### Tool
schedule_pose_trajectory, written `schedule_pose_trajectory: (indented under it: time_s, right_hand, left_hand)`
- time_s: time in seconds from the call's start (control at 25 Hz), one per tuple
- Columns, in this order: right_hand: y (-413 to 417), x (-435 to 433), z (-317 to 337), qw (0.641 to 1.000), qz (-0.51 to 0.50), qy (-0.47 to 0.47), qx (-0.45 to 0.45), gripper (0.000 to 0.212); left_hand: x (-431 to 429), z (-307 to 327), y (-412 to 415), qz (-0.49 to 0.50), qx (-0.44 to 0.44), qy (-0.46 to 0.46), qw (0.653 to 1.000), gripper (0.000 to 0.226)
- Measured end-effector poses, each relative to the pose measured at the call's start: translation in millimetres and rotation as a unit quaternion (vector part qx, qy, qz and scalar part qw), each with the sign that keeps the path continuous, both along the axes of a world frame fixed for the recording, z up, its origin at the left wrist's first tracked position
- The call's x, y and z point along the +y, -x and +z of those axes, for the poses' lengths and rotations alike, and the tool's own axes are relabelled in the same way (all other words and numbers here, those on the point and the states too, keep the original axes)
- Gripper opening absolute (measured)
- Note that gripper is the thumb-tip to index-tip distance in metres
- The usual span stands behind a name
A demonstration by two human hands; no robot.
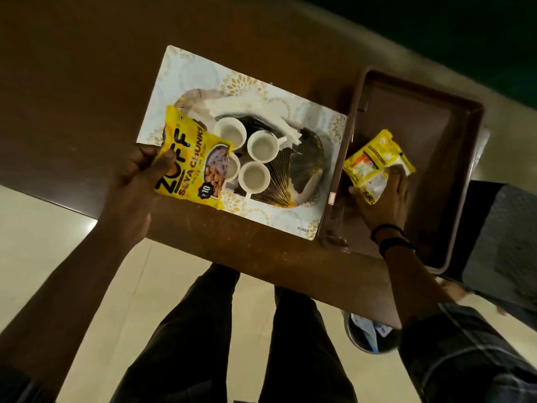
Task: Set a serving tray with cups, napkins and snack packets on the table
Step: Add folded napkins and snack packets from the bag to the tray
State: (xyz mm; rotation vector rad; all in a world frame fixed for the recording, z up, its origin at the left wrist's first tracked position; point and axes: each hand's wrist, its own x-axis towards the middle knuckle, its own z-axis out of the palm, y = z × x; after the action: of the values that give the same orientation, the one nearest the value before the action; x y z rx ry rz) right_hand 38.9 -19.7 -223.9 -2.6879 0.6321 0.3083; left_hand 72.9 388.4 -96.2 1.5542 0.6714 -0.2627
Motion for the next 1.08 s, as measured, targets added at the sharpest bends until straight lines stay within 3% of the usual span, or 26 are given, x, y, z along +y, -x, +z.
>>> schedule_pose_trajectory:
  time_s: [0.08,0.2,0.28,0.32,0.4,0.48,0.52,0.6,0.72,0.92,1.08]
  right_hand:
    - [-3,4,-5,0.999,-0.031,-0.014,0.026,0.091]
    - [-12,10,-1,0.999,-0.042,0.019,-0.017,0.067]
    - [-22,16,13,0.992,-0.101,0.018,-0.075,0.049]
    - [-28,18,23,0.981,-0.158,-0.019,-0.112,0.042]
    - [-38,31,48,0.929,-0.263,-0.191,-0.178,0.034]
    - [-41,53,73,0.862,-0.296,-0.365,-0.191,0.020]
    - [-39,65,80,0.847,-0.283,-0.414,-0.178,0.015]
    - [-34,92,80,0.861,-0.237,-0.432,-0.127,0.021]
    - [-34,124,62,0.928,-0.151,-0.336,-0.052,0.031]
    - [-31,143,33,0.957,-0.155,-0.221,0.104,0.049]
    - [-28,141,33,0.972,-0.136,-0.167,0.095,0.055]
  left_hand:
    - [10,-8,-8,0.003,-0.020,-0.039,0.999,0.015]
    - [22,-28,-17,0.016,-0.019,-0.101,0.995,0.015]
    - [27,-41,-25,0.015,0.004,-0.118,0.993,0.016]
    - [28,-45,-29,0.005,0.009,-0.120,0.993,0.017]
    - [29,-50,-38,-0.024,0.009,-0.117,0.993,0.017]
    - [31,-56,-47,-0.040,0.019,-0.096,0.994,0.025]
    - [34,-60,-50,-0.038,0.029,-0.075,0.996,0.036]
    - [39,-68,-53,-0.041,0.055,-0.052,0.996,0.045]
    - [47,-79,-55,-0.047,0.079,-0.071,0.993,0.044]
    - [52,-99,-58,-0.131,0.087,-0.173,0.972,0.045]
    - [50,-101,-55,-0.214,0.095,-0.298,0.925,0.062]
